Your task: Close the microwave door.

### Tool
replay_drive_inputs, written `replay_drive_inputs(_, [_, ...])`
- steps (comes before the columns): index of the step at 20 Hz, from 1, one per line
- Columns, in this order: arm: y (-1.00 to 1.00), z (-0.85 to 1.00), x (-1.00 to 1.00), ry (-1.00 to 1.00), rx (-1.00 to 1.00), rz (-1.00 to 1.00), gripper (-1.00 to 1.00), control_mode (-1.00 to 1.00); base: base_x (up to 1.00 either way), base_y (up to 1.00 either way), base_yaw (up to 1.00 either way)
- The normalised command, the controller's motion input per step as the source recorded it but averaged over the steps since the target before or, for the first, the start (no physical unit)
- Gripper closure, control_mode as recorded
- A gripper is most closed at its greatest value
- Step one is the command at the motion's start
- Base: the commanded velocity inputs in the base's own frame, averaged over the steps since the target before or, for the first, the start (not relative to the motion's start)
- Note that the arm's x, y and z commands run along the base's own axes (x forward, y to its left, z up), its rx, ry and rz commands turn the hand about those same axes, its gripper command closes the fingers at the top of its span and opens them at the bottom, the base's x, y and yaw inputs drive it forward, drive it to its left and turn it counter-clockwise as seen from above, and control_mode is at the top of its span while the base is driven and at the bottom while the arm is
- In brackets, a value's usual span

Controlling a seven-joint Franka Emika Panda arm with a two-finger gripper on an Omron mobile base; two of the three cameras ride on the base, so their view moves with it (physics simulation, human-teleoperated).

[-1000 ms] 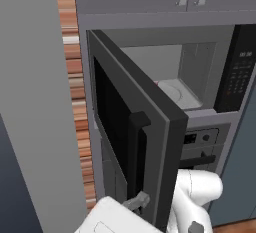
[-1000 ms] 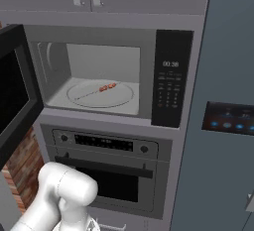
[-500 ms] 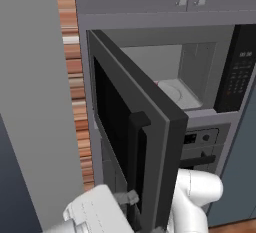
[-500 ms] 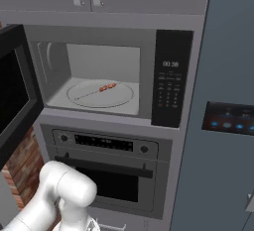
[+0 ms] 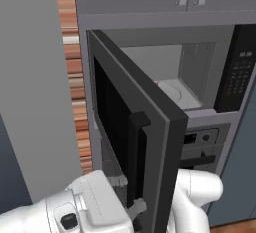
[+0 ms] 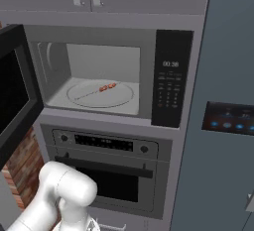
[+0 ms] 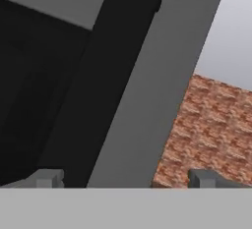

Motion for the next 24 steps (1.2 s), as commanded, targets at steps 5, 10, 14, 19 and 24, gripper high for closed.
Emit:
replay_drive_inputs(5, [0.08, -0.34, 0.73, 0.05, 0.01, 0.0, -1.0, -1.0, 0.0, 0.0, 0.0])
replay_drive_inputs(10, [-0.49, -0.05, 0.18, 0.0, 0.02, 0.07, -1.0, -1.0, 0.0, 0.0, 0.0])
replay_drive_inputs(14, [-1.0, 0.15, 0.0, 0.0, 0.04, 0.16, -1.0, -1.0, 0.0, 0.0, 0.0])
replay_drive_inputs(19, [-0.99, 0.09, 0.27, 0.02, 0.04, 0.2, -1.0, -1.0, 0.0, 0.0, 0.0])
replay_drive_inputs(24, [-0.83, 0.0, 0.75, 0.13, 0.06, 0.33, -1.0, -1.0, 0.0, 0.0, 0.0])
